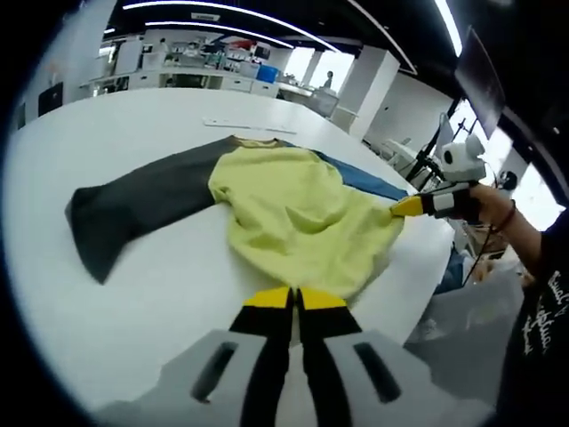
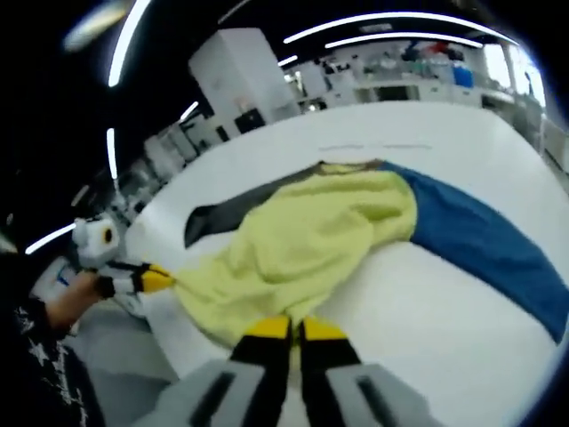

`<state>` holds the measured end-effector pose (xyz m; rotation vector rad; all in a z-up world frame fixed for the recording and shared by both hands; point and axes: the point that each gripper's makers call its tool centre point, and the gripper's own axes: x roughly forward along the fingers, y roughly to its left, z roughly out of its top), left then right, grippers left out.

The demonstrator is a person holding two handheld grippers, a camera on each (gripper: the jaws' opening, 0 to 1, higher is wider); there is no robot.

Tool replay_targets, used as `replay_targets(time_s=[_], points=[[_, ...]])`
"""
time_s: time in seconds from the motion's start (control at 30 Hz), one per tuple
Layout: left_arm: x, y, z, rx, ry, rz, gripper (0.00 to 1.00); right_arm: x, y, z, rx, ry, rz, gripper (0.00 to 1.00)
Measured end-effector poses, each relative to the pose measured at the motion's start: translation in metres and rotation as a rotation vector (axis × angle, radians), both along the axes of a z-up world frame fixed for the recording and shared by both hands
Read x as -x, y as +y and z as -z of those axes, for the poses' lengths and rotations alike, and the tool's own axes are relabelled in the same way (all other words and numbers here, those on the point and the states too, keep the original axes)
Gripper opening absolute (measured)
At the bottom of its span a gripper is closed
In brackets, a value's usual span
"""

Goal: Fold the garment on the visible template until the final outline fits inside the template.

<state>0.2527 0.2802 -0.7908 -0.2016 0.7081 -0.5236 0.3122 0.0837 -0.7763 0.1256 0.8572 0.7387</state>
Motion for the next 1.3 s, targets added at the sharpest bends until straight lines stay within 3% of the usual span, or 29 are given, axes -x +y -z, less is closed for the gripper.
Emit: replay_targets(time_s=[0.2, 0.37, 0.6, 0.97, 1.13, 1.27, 1.3], points=[[-0.003, 0.005, -0.001, 0.003, -0.007, -0.010, 0.00, -0.013, 0.027, -0.018, -0.033, -0.014, -0.019, 0.00], [-0.008, 0.008, -0.001, 0.006, -0.008, -0.019, 0.00, -0.030, 0.048, -0.015, -0.026, 0.006, -0.038, 0.00], [-0.014, 0.010, -0.002, -0.002, -0.013, -0.017, 0.00, -0.044, 0.075, 0.000, -0.037, 0.060, -0.055, 0.00], [-0.017, 0.014, 0.006, -0.016, 0.003, -0.016, 0.00, -0.051, 0.098, 0.038, 0.030, 0.149, -0.074, 0.00], [-0.019, 0.015, 0.008, -0.014, 0.011, -0.020, 0.00, -0.045, 0.102, 0.047, 0.074, 0.154, -0.097, 0.00], [-0.020, 0.016, 0.008, -0.013, 0.014, -0.023, 0.00, -0.053, 0.102, 0.058, 0.105, 0.150, -0.118, 0.00], [-0.020, 0.016, 0.008, -0.014, 0.015, -0.023, 0.00, -0.046, 0.102, 0.055, 0.110, 0.148, -0.122, 0.00]])
